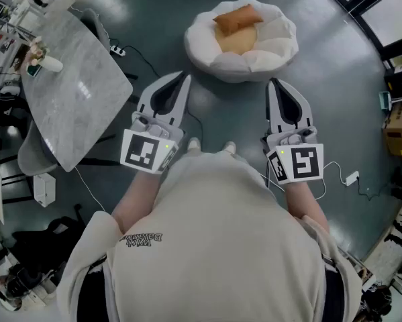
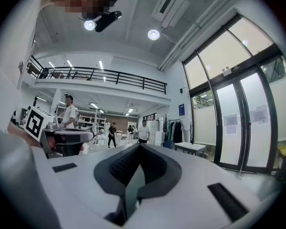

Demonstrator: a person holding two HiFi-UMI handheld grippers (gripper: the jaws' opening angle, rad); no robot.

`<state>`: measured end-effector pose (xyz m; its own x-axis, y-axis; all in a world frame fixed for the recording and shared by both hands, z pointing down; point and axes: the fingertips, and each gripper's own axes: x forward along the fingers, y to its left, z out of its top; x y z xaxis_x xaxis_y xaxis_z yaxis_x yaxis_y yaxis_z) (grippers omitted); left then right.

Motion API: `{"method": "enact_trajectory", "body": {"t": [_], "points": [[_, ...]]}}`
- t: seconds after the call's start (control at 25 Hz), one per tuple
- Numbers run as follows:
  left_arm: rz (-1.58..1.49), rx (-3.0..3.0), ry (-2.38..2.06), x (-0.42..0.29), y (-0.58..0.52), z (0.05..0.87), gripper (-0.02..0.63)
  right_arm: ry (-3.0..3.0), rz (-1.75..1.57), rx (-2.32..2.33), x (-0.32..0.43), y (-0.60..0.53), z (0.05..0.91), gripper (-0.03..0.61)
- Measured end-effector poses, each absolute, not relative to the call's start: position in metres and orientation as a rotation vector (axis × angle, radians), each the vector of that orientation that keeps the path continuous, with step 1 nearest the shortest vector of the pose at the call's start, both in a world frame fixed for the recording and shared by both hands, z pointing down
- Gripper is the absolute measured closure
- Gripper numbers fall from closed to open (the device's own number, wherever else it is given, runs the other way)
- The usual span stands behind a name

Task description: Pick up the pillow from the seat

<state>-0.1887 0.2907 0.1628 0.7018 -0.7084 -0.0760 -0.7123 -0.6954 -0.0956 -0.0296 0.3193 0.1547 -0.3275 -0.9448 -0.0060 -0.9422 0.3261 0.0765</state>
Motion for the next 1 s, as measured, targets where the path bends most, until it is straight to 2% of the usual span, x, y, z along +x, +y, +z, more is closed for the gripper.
{"method": "enact_trajectory", "body": {"t": [1.0], "points": [[-0.010, -2.808, 1.142, -0.146, 0.287, 0.176, 0.604, -2.539, -0.087, 1.795, 0.007, 0.311, 0.167, 0.569]]}}
